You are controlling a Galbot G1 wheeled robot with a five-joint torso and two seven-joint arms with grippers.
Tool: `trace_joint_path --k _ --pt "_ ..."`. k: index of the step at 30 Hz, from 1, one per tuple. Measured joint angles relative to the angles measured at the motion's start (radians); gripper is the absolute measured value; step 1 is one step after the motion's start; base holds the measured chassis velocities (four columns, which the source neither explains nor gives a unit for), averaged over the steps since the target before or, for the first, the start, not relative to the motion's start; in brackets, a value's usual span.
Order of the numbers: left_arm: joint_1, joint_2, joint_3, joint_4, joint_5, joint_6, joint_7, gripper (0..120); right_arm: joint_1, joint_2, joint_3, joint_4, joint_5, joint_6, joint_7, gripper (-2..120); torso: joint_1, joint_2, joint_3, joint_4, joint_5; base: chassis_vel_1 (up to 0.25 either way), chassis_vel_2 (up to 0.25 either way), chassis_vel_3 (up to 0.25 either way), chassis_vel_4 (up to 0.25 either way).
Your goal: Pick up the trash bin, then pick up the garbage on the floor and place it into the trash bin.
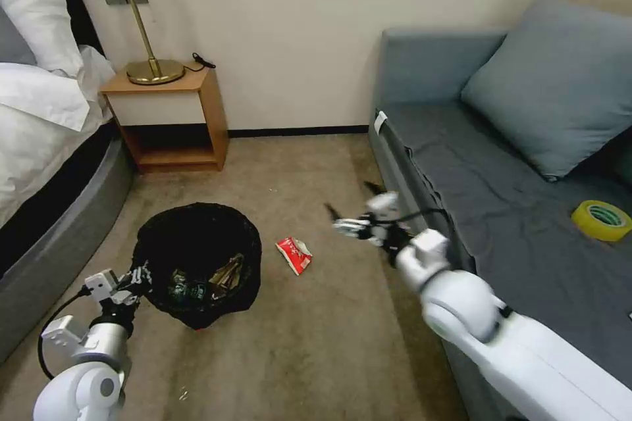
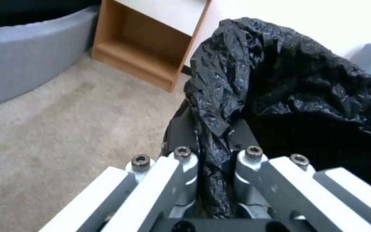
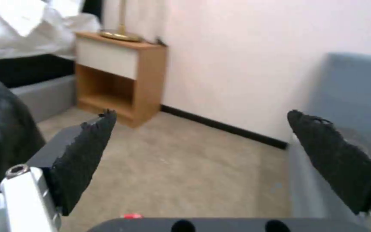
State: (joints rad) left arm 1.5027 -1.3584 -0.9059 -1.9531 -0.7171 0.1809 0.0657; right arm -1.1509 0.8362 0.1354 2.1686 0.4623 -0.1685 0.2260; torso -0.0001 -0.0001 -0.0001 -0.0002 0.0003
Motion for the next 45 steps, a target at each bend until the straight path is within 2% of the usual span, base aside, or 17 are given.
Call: trace_joint_path --k 2,3,6,12,14,18,24,45 --pt "0.002 0.0 -0.004 -0.005 0.0 0.001 0.0 6 -0.089 0.012 0.056 0.027 -0.027 0.009 -0.012 100 0.0 0.0 0.0 0.0 -0.0002 0.0 0.0 0.0 0.0" --pt "0.002 0.0 -0.004 -0.005 0.0 0.001 0.0 6 -0.089 0.012 0.056 0.027 -0.027 0.009 -0.012 100 0.0 0.0 0.0 0.0 -0.0002 0.0 0.0 0.0 0.0" --pt "0.015 -0.009 0.003 -0.022 0.019 0.004 -0.001 6 -0.26 0.076 0.114 0.073 -0.116 0.044 -0.022 100 0.0 0.0 0.0 0.0001 -0.0003 0.0 0.0 0.0 0.0" --pt "0.022 -0.03 0.01 -0.037 0.039 0.004 -0.003 6 -0.361 0.159 0.113 0.08 -0.222 0.091 -0.022 100 0.0 0.0 0.0 0.0002 -0.0003 0.0 0.0 0.0 0.0" --pt "0.025 -0.043 0.008 -0.048 0.047 0.004 -0.004 6 -0.43 0.221 0.112 0.08 -0.286 0.118 -0.025 100 0.0 0.0 0.0 0.0001 -0.0003 0.0 0.0 0.0 0.0" --pt "0.028 -0.05 0.002 -0.056 0.049 0.004 -0.006 6 -0.475 0.264 0.11 0.08 -0.333 0.126 -0.025 100 0.0 0.0 0.0 0.0001 -0.0003 0.0 0.0 0.0 0.0" --pt "0.032 -0.063 -0.007 -0.067 0.052 0.005 -0.009 6 -0.502 0.317 0.098 0.081 -0.376 0.127 -0.034 100 0.0 0.0 0.0 0.0003 -0.0004 0.0 0.0 0.0 0.0" --pt "0.029 -0.066 -0.049 -0.049 0.035 -0.001 -0.004 6 -0.482 0.323 0.086 0.075 -0.374 0.106 -0.066 100 0.0 0.0 0.0 0.0003 -0.0002 0.0 0.0 0.0 0.0"
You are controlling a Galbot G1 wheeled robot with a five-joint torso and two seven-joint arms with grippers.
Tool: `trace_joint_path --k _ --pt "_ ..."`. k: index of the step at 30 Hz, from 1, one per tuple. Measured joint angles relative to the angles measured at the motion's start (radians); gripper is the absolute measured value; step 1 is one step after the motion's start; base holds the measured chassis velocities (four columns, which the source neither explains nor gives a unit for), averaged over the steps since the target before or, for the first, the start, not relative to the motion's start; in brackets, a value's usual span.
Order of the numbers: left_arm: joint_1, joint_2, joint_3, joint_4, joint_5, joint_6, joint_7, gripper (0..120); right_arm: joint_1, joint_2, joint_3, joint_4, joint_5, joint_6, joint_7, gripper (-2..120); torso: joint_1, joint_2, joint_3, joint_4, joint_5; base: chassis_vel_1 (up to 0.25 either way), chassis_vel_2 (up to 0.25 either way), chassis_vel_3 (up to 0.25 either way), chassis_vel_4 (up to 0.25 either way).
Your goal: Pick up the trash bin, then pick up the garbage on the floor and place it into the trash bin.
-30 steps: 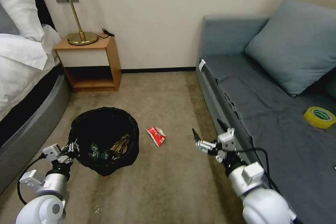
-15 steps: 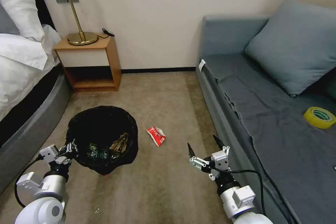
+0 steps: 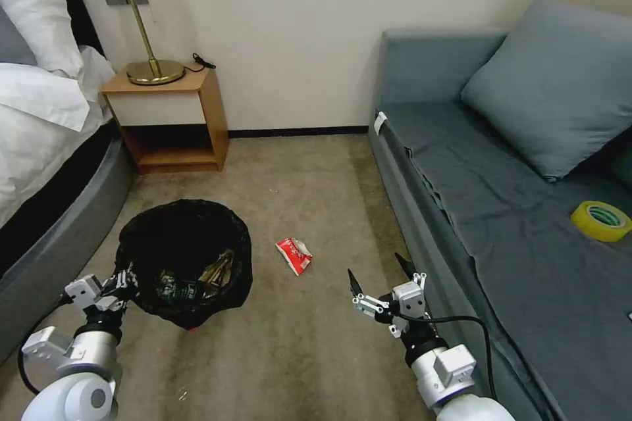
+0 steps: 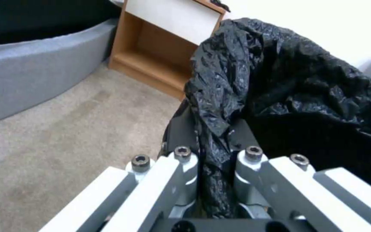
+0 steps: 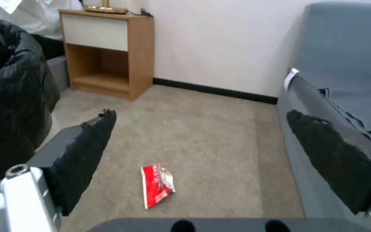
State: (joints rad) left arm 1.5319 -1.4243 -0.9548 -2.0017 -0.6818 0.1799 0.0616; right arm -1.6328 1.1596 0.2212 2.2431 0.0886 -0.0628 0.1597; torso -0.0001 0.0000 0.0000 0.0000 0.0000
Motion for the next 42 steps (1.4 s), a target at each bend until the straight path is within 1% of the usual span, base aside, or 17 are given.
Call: trace_joint_path --k 13,28,34,42 --pt "0.001 0.006 -0.006 0.008 -0.01 -0.004 0.003 6 -0.014 0.024 0.002 0.0 -0.009 0.003 -0.005 100 0.0 0.0 0.0 -0.0001 -0.0001 0.0 0.0 0.0 0.0" --pt "0.012 0.001 -0.016 -0.004 -0.016 -0.007 0.008 6 -0.021 0.014 0.008 0.004 -0.005 0.014 -0.013 100 0.0 0.0 0.0 -0.0001 0.0 0.0 0.0 0.0 0.0" --pt "0.018 0.001 -0.027 -0.005 -0.02 -0.008 0.01 6 -0.027 0.012 0.005 0.004 -0.005 0.017 -0.02 100 0.0 0.0 0.0 0.0 0.0 -0.058 0.069 0.068 -0.069" --pt "0.018 0.002 -0.031 -0.006 -0.022 -0.009 0.011 6 -0.022 0.01 0.004 0.0 -0.003 0.018 -0.022 100 0.0 0.0 0.0 -0.0001 -0.0001 -0.071 0.084 0.078 -0.078"
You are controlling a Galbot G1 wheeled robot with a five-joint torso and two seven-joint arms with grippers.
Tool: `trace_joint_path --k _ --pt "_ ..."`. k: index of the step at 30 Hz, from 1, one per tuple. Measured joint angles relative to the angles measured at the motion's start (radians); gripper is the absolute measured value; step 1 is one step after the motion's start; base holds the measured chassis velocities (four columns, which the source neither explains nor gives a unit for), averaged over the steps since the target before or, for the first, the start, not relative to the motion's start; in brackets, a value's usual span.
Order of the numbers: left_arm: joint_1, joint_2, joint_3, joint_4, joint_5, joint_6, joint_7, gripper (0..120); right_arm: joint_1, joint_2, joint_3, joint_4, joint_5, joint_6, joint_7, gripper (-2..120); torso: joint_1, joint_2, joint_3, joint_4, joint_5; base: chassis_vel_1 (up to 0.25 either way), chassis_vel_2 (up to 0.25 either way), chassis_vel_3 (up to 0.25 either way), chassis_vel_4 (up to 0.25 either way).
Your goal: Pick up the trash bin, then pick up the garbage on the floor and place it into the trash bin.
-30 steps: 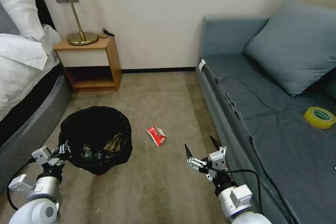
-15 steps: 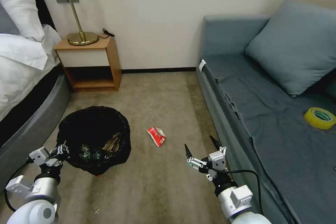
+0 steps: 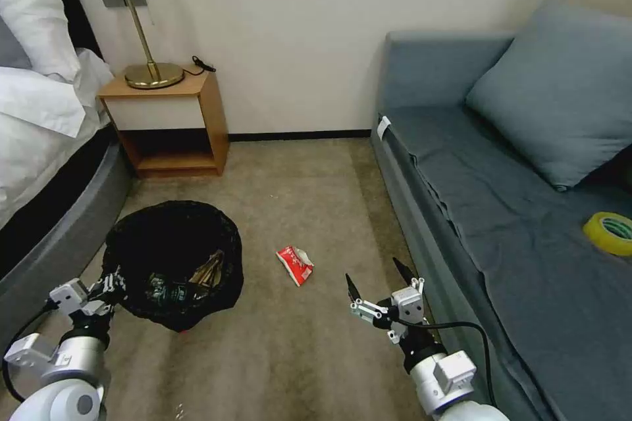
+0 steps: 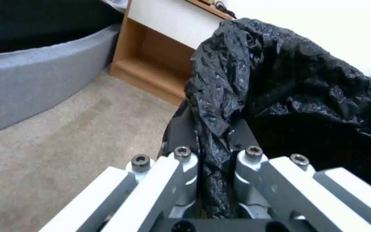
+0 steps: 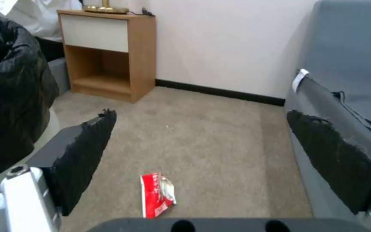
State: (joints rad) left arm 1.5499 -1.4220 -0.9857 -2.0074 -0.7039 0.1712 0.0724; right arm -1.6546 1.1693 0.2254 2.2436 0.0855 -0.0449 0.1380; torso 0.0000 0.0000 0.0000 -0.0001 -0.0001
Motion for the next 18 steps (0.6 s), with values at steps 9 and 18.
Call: trace_joint_path --k 9,18 --pt "-0.011 0.0 0.004 -0.001 0.005 0.008 -0.021 6 0.018 -0.017 0.0 -0.006 0.012 -0.003 -0.005 100 0.0 0.0 0.0 0.0001 0.0001 -0.056 0.054 0.058 -0.06" --pt "-0.018 -0.001 0.005 -0.004 0.009 0.012 -0.026 6 0.039 -0.02 -0.009 -0.018 0.016 -0.006 -0.021 100 0.0 0.0 0.0 0.0001 0.0001 -0.09 0.094 0.076 -0.093"
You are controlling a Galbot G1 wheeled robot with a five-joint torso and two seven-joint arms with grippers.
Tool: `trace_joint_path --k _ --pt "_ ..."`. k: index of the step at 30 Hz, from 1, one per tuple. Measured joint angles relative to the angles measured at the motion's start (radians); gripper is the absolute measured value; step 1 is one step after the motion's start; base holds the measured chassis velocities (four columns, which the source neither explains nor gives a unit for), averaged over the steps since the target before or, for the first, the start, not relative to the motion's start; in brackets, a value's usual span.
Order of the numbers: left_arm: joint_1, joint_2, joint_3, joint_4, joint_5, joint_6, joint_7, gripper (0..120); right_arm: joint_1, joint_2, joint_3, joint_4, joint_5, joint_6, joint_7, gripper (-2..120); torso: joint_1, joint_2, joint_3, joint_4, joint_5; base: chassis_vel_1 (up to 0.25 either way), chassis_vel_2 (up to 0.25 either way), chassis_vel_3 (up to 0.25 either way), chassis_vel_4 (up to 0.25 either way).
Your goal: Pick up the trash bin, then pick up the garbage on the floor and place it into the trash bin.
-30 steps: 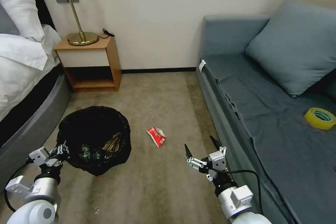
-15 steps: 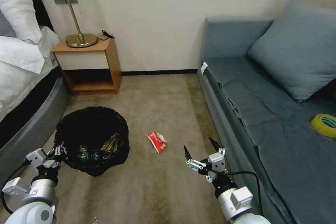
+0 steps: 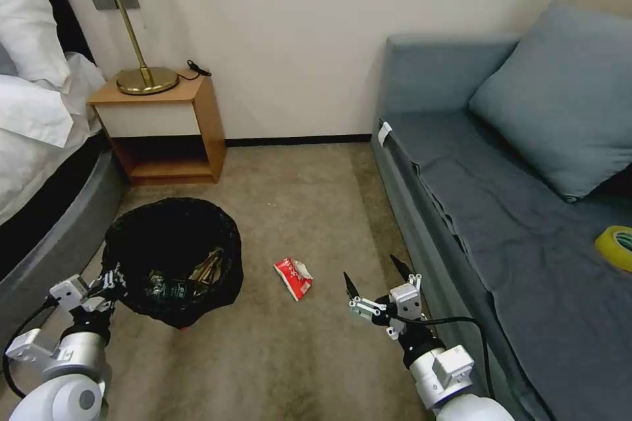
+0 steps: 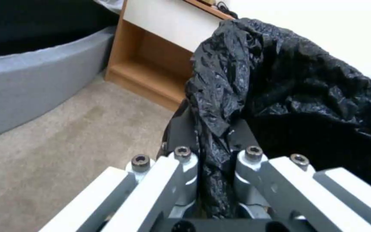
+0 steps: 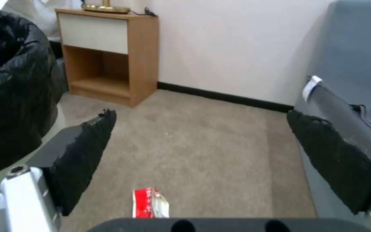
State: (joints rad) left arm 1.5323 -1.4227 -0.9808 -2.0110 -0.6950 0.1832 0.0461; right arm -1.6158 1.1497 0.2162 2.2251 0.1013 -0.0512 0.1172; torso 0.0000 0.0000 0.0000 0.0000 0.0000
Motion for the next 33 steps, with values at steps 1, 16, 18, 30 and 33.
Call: trace_joint_path --k 1,16,18,30,33 --pt "0.0 0.0 0.0 0.0 0.0 0.0 0.0 6 0.002 0.0 -0.001 -0.001 0.001 0.0 0.0 100 0.0 0.0 0.0 0.0 0.0001 -0.086 0.096 0.087 -0.093" --pt "-0.008 0.004 -0.028 0.017 -0.003 0.001 0.002 6 0.029 -0.005 -0.02 -0.028 0.007 -0.003 -0.005 100 0.0 0.0 0.0 0.0 0.0 -0.1 0.093 0.099 -0.098" --pt "-0.007 0.004 -0.028 0.021 -0.002 0.001 0.003 6 0.038 -0.006 -0.024 -0.033 0.007 -0.004 -0.005 100 0.0 0.0 0.0 -0.0001 -0.0001 -0.086 0.102 0.121 -0.094" --pt "-0.005 0.012 -0.03 0.037 0.015 0.002 0.019 6 0.083 -0.027 -0.05 -0.067 0.021 -0.013 -0.015 100 0.0 0.0 0.0 0.0 0.0 -0.098 0.093 0.097 -0.103" --pt "0.001 0.018 -0.029 0.039 0.027 0.002 0.03 6 0.125 -0.057 -0.071 -0.092 0.035 -0.012 -0.024 100 0.0 0.0 0.0 -0.0001 0.0 -0.027 0.036 0.036 -0.042"
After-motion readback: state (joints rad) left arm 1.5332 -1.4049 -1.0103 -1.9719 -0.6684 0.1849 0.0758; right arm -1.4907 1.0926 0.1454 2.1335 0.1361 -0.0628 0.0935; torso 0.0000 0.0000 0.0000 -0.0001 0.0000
